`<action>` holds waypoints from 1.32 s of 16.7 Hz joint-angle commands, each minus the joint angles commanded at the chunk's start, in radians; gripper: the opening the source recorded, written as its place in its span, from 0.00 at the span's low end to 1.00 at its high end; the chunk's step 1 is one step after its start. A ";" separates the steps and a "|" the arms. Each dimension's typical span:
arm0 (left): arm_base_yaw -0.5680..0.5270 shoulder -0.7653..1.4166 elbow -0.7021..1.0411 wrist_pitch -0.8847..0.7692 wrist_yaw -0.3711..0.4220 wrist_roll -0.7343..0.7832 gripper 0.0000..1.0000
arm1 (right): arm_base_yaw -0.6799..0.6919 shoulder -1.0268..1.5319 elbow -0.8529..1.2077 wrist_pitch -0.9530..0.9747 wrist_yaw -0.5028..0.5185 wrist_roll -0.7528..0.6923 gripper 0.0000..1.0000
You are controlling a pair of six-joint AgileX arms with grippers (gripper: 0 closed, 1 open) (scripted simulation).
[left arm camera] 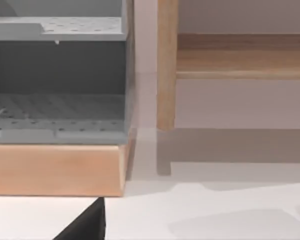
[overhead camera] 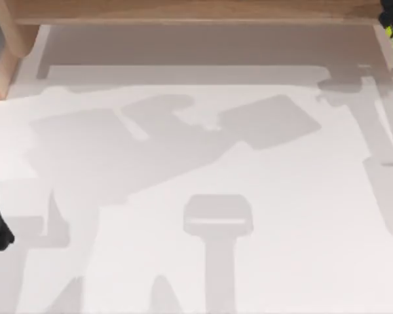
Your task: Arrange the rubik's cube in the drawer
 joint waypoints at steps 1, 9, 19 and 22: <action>0.000 0.000 0.000 0.000 0.000 0.000 1.00 | -0.042 0.027 0.059 -0.077 -0.012 -0.013 0.00; 0.000 0.000 0.000 0.000 0.000 0.000 1.00 | -0.356 0.371 0.580 -0.457 -0.100 -0.103 0.00; 0.000 0.000 0.000 0.000 0.000 0.000 1.00 | -0.487 0.787 0.940 -0.606 -0.171 -0.132 0.00; 0.000 0.000 0.000 0.000 0.000 0.000 1.00 | -0.488 0.789 0.941 -0.607 -0.171 -0.132 0.00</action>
